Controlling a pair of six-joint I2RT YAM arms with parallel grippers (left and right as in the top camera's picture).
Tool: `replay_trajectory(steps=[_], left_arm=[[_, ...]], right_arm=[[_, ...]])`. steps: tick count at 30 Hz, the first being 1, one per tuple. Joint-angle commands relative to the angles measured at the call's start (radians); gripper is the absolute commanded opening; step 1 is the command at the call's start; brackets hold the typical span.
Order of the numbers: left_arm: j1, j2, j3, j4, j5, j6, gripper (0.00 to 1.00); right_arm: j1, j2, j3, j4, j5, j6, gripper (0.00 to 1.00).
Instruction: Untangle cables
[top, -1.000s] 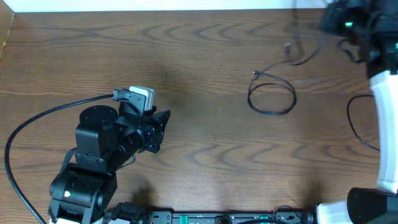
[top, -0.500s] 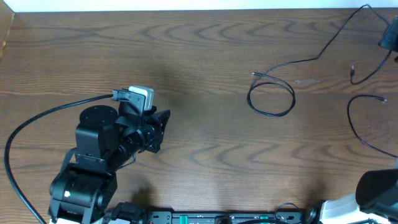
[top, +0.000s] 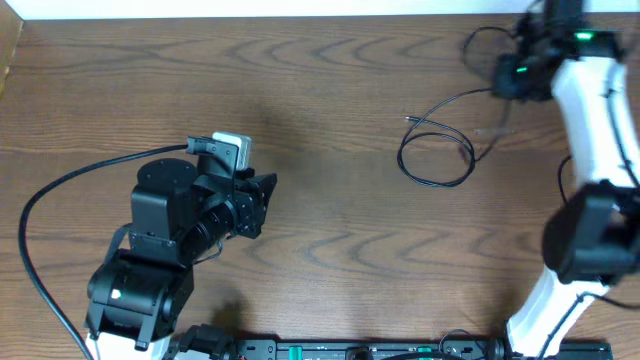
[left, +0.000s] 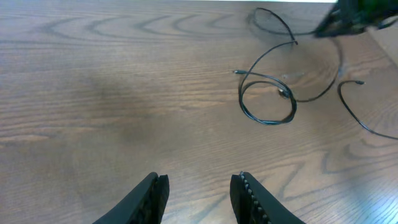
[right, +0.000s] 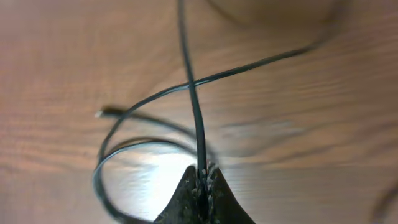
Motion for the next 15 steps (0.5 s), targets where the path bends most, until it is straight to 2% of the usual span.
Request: replay_trajectory(steps=[1, 4, 7, 10, 15], left_arm=[[-0.004, 0.009, 0.023, 0.001, -0.020, -0.005, 0.38], [-0.004, 0.013, 0.020, 0.002, -0.033, -0.005, 0.38], [-0.004, 0.013, 0.011, 0.001, -0.033, -0.005, 0.38], [-0.004, 0.013, 0.003, 0.001, -0.033, -0.005, 0.38], [-0.004, 0.012, 0.000, 0.002, -0.033, -0.005, 0.38]], right_arm=[[0.114, 0.034, 0.010, -0.007, -0.023, 0.021, 0.01], [0.184, 0.045, 0.009, 0.010, -0.047, 0.022, 0.01], [0.243, 0.059, 0.009, 0.029, -0.027, 0.088, 0.01], [0.283, 0.092, 0.009, 0.030, 0.023, 0.164, 0.01], [0.319, 0.154, 0.009, 0.041, 0.039, 0.192, 0.01]])
